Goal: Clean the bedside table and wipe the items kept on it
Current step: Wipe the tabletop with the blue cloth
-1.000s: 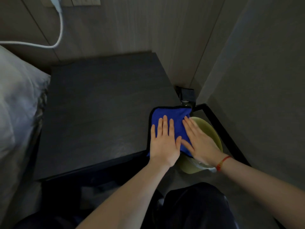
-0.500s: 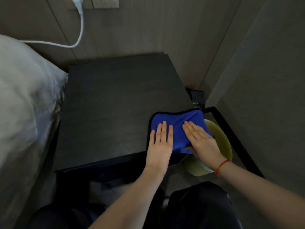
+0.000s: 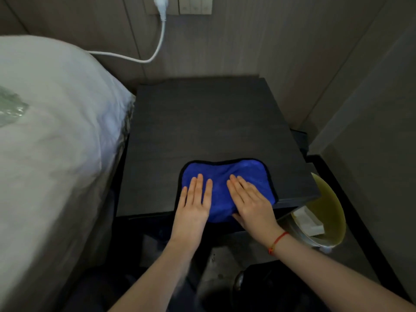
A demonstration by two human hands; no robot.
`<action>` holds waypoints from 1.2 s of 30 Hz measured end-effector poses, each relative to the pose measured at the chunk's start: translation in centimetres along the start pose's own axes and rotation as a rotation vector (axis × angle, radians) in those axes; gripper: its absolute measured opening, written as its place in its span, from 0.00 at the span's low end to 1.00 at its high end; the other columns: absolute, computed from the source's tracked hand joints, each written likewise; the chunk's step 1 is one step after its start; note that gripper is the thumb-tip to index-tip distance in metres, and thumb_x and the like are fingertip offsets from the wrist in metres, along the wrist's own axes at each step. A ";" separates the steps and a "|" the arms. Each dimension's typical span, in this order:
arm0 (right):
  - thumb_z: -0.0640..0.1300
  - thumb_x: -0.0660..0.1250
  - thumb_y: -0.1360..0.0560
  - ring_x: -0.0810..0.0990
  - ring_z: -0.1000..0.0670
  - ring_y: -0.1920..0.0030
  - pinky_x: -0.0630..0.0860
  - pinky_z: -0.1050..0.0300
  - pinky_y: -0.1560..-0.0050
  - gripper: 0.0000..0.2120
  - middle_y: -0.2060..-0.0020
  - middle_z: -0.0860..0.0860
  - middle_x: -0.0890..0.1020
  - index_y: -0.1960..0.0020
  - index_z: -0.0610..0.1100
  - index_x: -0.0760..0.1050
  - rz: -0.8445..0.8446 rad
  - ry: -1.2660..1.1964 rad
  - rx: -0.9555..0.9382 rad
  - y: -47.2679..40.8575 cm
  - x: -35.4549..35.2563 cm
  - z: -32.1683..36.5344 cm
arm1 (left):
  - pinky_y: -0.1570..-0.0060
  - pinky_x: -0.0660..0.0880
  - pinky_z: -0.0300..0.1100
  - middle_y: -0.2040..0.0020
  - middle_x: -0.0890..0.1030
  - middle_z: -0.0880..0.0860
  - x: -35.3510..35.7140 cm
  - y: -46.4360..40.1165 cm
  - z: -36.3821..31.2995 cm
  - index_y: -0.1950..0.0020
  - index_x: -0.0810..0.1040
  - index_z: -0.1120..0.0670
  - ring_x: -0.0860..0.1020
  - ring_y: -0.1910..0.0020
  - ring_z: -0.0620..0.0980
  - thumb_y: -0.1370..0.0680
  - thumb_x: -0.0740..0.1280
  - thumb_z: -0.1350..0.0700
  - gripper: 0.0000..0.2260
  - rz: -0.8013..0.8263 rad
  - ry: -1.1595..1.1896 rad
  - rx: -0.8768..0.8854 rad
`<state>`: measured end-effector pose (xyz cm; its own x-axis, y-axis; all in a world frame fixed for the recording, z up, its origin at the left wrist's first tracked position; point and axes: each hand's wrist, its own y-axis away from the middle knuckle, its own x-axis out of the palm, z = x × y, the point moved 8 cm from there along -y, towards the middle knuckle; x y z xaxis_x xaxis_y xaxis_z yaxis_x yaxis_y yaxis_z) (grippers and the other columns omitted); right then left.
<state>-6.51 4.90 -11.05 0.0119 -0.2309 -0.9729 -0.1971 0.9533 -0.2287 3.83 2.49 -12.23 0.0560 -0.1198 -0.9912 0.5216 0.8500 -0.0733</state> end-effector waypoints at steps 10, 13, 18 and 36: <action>0.47 0.81 0.51 0.80 0.48 0.43 0.78 0.54 0.45 0.38 0.43 0.45 0.81 0.42 0.39 0.79 -0.043 -0.067 -0.081 -2.3 0.0 5.8 | 0.48 0.78 0.53 0.39 0.78 0.64 0.5 2.4 6.0 0.38 0.77 0.62 0.79 0.42 0.59 0.50 0.83 0.58 0.40 -0.015 0.009 -0.088; 0.49 0.81 0.52 0.80 0.49 0.42 0.77 0.56 0.45 0.39 0.43 0.46 0.81 0.43 0.40 0.79 -0.038 -0.107 -0.111 -3.0 0.2 7.4 | 0.49 0.78 0.55 0.39 0.78 0.65 0.5 3.2 7.6 0.38 0.77 0.63 0.79 0.42 0.61 0.51 0.83 0.57 0.42 -0.029 0.013 -0.115; 0.53 0.80 0.49 0.79 0.51 0.42 0.76 0.59 0.44 0.38 0.42 0.48 0.81 0.41 0.43 0.78 -0.010 -0.110 -0.189 -3.6 0.5 8.6 | 0.50 0.77 0.56 0.40 0.78 0.63 -0.1 4.0 9.2 0.39 0.77 0.63 0.80 0.43 0.60 0.55 0.84 0.57 0.45 -0.059 0.079 -0.102; 0.33 0.73 0.34 0.81 0.57 0.53 0.73 0.64 0.46 0.08 0.62 0.56 0.84 0.60 0.46 0.81 -0.118 -1.181 0.455 -2.5 -3.6 -4.1 | 0.64 0.71 0.22 0.70 0.82 0.40 -3.9 4.2 16.0 0.66 0.81 0.46 0.77 0.70 0.33 0.33 0.70 0.74 0.21 -0.274 1.361 -0.537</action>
<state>-10.12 2.57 -6.79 0.9156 -0.2291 -0.3304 0.2153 0.9734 -0.0784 19.47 -1.69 -6.93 -0.9661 -0.0008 -0.2582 -0.0006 1.0000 -0.0006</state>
